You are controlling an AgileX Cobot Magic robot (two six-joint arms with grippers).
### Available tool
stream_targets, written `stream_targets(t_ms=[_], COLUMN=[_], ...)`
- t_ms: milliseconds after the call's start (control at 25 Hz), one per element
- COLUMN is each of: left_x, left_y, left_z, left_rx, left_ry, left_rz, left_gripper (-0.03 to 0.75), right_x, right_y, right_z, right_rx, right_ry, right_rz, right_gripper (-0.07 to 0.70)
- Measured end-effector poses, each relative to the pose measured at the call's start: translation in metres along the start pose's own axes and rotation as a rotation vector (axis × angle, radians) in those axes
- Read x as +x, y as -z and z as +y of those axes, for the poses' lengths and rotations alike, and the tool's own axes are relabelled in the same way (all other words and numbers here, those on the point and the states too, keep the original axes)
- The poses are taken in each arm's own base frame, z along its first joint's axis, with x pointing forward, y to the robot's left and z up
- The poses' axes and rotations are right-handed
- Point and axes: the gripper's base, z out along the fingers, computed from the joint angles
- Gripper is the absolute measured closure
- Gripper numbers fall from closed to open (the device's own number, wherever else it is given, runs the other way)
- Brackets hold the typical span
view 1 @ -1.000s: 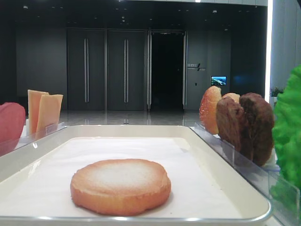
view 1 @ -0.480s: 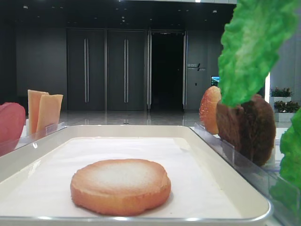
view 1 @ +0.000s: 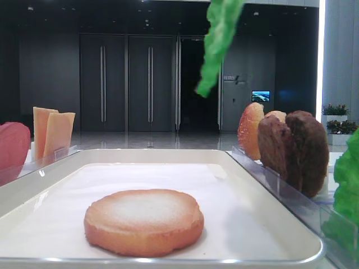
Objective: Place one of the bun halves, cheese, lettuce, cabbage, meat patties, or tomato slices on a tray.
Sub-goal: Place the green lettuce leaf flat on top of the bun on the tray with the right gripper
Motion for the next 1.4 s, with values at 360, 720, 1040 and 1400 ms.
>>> stream_targets(t_ms=[360, 720, 1040, 1400], left_x=[0.000, 0.000, 0.000, 0.000], left_y=[0.000, 0.000, 0.000, 0.000], left_z=[0.000, 0.000, 0.000, 0.000], left_rx=[0.000, 0.000, 0.001, 0.001], left_ry=[0.000, 0.000, 0.000, 0.000], left_rz=[0.000, 0.000, 0.000, 0.000], left_gripper=[0.244, 0.244, 0.244, 0.244], right_x=[-0.012, -0.029, -0.023, -0.019], right_y=[-0.014, -0.043, -0.063, -0.083], right_z=[0.010, 0.026, 0.022, 0.018], right_rx=[-0.078, -0.223, -0.301, -0.316], right_ry=[0.026, 0.053, 0.042, 0.026], right_rz=[-0.048, -0.085, -0.119, -0.097], right_gripper=[0.563, 0.563, 0.563, 0.563])
